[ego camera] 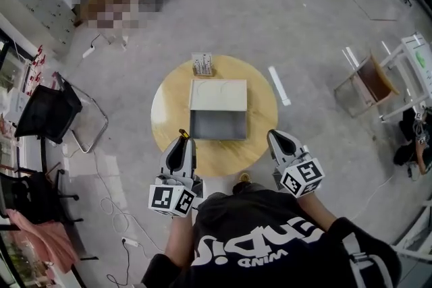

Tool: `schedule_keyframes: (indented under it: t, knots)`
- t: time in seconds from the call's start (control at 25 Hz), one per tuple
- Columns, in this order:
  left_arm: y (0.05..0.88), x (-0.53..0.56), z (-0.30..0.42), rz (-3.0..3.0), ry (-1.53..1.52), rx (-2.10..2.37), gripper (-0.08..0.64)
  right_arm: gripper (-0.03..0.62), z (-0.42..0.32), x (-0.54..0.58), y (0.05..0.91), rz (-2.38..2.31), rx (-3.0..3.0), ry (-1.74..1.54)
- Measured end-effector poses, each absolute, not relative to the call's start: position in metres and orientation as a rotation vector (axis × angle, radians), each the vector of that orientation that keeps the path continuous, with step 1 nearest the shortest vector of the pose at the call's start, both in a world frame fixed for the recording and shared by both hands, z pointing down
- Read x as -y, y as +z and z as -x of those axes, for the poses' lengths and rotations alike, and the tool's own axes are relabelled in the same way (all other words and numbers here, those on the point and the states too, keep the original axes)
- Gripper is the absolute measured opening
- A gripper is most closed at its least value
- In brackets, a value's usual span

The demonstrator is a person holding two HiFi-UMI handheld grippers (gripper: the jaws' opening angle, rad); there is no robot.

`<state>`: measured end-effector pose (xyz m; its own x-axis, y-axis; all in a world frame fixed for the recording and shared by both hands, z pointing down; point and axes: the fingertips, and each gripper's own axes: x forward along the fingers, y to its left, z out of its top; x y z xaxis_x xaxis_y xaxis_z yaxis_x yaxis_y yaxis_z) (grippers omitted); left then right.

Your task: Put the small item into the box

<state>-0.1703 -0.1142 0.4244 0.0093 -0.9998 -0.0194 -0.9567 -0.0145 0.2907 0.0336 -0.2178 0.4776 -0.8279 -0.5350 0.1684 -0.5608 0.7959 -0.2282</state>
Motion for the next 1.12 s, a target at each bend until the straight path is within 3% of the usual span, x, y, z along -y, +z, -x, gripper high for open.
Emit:
schedule_keyframes:
  t: [0.8, 1.12]
  knots:
    - [0.432, 0.183, 0.218, -2.268, -0.123, 1.935, 0.072, 0.003, 0.003, 0.259, 0.484, -1.045, 2.847, 0.470]
    - [0.456, 0.215, 0.205, -2.402, 0.120, 1.805, 0.071, 0.003, 0.012, 0.265, 0.483, -1.051, 2.843, 0.465]
